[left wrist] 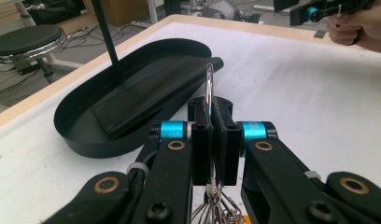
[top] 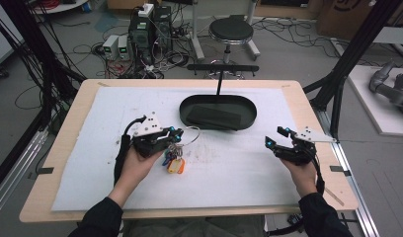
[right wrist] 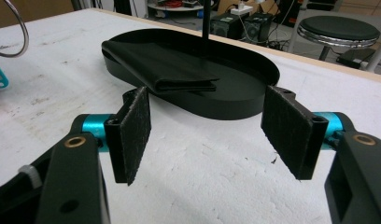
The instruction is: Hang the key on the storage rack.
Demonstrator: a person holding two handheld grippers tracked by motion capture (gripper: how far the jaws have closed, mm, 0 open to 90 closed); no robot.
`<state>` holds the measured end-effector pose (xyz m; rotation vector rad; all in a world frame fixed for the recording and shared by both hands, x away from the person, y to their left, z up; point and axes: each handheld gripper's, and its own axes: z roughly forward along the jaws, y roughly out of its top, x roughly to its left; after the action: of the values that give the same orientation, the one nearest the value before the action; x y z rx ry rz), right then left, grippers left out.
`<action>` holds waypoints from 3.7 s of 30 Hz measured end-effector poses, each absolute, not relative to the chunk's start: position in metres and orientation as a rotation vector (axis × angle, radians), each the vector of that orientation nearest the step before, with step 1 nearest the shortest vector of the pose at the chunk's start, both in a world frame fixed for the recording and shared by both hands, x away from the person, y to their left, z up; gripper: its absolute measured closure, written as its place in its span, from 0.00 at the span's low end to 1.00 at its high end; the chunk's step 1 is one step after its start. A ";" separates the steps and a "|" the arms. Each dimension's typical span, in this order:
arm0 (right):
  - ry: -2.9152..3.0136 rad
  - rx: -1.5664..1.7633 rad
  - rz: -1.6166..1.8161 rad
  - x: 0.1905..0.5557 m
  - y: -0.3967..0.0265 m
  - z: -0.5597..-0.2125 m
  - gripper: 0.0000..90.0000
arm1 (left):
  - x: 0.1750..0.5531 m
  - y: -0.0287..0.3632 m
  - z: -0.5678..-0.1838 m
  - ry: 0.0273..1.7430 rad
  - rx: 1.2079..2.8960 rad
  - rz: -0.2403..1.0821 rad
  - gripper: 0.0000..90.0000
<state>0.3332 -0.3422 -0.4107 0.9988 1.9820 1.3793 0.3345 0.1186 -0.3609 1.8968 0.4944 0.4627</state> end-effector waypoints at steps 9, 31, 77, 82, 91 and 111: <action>1.982 1.000 1.381 0.334 -0.342 -0.411 0.37 | 0.340 0.115 -0.343 0.477 1.868 0.496 0.96; 1.975 1.027 1.384 0.336 -0.343 -0.412 0.35 | 0.374 0.103 -0.302 0.475 1.813 0.549 0.96; 1.975 1.005 1.407 0.336 -0.342 -0.411 0.35 | 0.459 0.088 -0.299 0.656 1.799 0.629 0.96; 1.980 1.001 1.413 0.334 -0.342 -0.411 0.35 | 0.465 0.087 -0.304 0.689 1.800 0.629 0.96; 1.977 1.004 1.413 0.334 -0.345 -0.411 0.35 | 0.474 0.093 -0.310 0.738 1.783 0.628 0.96; 1.987 1.001 1.408 0.333 -0.345 -0.412 0.35 | 0.480 0.095 -0.320 0.820 1.807 0.675 0.94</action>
<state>0.3334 -0.3450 -0.4118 1.0010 1.9867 1.4085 0.4803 0.0954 -0.3197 1.8070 0.8197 0.6754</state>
